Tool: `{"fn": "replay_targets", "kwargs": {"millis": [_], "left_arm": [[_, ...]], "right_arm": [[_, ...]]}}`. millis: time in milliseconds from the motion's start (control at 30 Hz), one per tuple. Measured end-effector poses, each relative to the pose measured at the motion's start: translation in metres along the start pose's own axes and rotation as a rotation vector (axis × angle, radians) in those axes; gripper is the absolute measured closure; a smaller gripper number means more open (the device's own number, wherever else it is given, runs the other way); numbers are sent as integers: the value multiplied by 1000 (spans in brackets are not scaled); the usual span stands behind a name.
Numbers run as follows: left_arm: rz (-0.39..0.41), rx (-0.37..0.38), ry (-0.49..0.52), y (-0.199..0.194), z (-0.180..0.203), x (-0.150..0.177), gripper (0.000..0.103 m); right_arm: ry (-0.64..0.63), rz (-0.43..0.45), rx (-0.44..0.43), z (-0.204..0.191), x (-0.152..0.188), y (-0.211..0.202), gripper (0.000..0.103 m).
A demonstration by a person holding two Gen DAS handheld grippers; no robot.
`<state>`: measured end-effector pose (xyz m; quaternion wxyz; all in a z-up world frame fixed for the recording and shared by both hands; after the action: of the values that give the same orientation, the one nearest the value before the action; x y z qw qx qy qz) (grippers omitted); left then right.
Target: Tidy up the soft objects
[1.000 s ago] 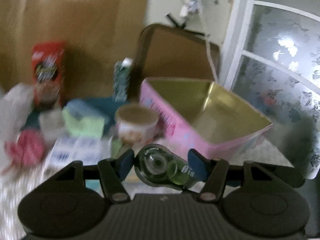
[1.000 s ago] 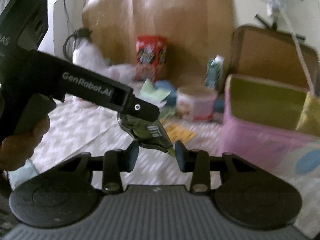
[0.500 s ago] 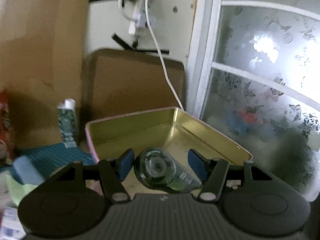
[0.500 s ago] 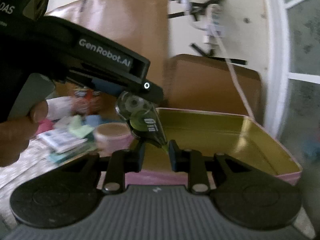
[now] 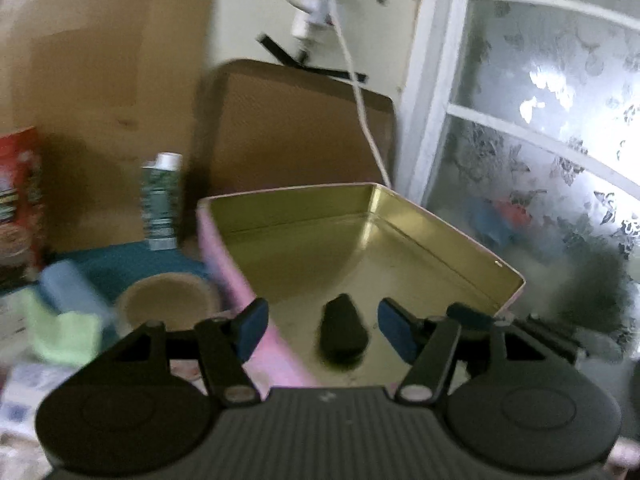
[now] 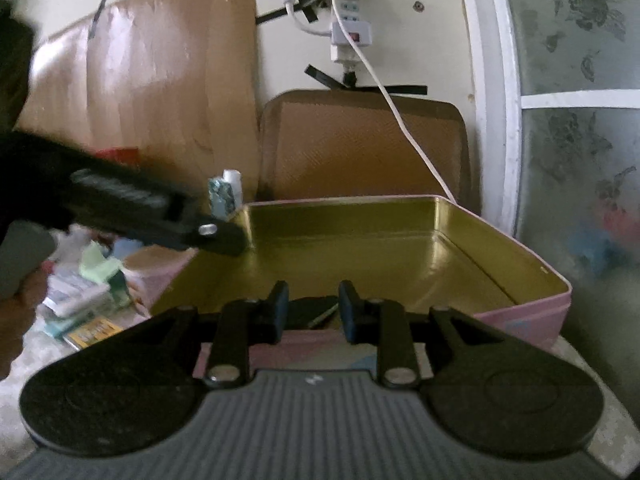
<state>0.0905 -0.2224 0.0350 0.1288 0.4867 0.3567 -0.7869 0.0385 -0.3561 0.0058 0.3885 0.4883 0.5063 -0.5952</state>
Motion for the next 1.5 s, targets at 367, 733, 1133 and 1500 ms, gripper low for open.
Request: {"fn": "replay_targets", "kwargs": {"millis": [367,733,1133,1500], "left_arm": [[-11,-324,-196,-125,-145,90,37],[73,-480,-215,-163,-197,115,26],[106,-421,-250,-161,-196,113,19],[134,-399,-260,-165,-191,111,13]], "right_arm": [[-60,-39,-300,-122,2,-19,72],[54,-334,-434,-199,31,30,72],[116,-447,-503,-208,45,10,98],[-6,-451,-524,-161,78,-59,101]]}}
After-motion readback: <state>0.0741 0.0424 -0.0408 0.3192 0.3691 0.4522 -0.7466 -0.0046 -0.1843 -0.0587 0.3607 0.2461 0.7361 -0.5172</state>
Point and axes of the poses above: each gripper's, at about its wrist camera, not at the fingertips, and y roughly the way its jaws point, z to its right, x to its underside, the point moved 10 cm from there along y, roughly the way its jaws point, and after that the axes turned 13 degrees about x, right-handed, at the moved point
